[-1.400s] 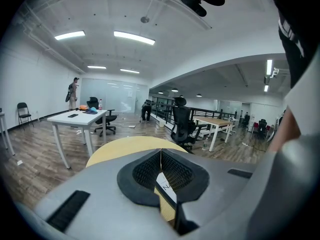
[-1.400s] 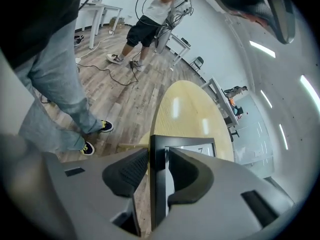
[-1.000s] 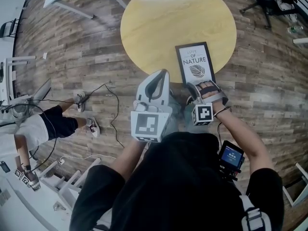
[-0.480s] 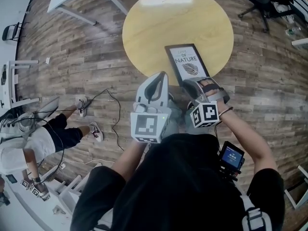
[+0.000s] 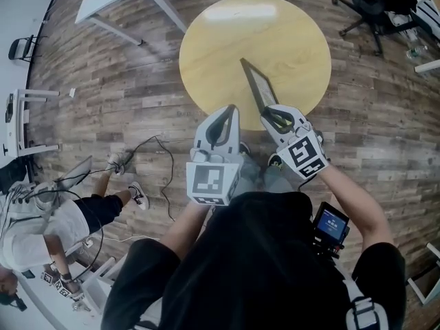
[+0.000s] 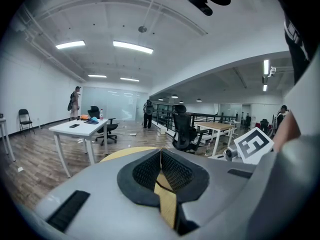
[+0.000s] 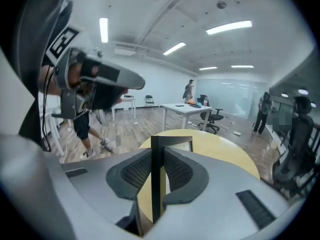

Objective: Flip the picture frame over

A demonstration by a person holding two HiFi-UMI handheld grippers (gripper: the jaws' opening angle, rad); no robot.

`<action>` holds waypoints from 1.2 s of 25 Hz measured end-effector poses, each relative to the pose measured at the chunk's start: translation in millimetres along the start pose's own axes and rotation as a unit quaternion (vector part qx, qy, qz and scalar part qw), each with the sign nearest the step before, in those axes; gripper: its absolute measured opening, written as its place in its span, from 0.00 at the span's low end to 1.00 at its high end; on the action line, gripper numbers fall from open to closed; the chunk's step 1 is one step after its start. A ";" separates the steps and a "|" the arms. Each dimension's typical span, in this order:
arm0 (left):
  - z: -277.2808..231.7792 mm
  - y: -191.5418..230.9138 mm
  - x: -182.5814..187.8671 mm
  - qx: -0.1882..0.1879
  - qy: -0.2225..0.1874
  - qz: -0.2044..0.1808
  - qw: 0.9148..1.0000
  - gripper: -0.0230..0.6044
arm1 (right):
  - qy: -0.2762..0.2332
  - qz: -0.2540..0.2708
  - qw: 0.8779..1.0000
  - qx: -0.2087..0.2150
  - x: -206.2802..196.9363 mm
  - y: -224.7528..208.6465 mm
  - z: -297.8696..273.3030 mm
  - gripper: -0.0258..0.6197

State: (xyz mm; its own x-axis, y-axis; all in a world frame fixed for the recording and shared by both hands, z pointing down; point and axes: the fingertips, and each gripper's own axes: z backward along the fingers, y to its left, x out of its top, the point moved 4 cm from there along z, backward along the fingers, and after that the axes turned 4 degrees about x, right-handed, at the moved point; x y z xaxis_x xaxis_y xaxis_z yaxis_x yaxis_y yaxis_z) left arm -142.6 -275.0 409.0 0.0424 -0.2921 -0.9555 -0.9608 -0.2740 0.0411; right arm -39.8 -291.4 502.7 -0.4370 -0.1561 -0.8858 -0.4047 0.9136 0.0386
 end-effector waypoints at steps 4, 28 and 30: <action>0.5 -4.9 4.1 -0.002 -0.005 -0.004 1.000 0.07 | -0.058 -0.129 0.990 -0.029 1.4 -26.0 18.6 0.17; -11.2 -49.9 5.1 -0.041 -0.002 -0.028 0.999 0.07 | -0.006 -0.431 0.888 -0.163 -122.1 -72.2 77.6 0.16; -9.6 -51.7 5.1 -0.041 -0.002 -0.029 0.999 0.07 | 0.014 -0.436 0.884 -0.168 -135.9 -69.3 75.4 0.16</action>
State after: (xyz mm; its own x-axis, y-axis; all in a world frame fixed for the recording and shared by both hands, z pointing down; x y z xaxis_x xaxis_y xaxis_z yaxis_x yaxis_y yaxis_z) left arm -90.1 -271.1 404.8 0.0967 -0.2699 -0.9580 -0.9310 -0.3648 0.0089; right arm 108.2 -305.1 585.5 0.1417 -0.7592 -0.6353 -0.8112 0.2788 -0.5141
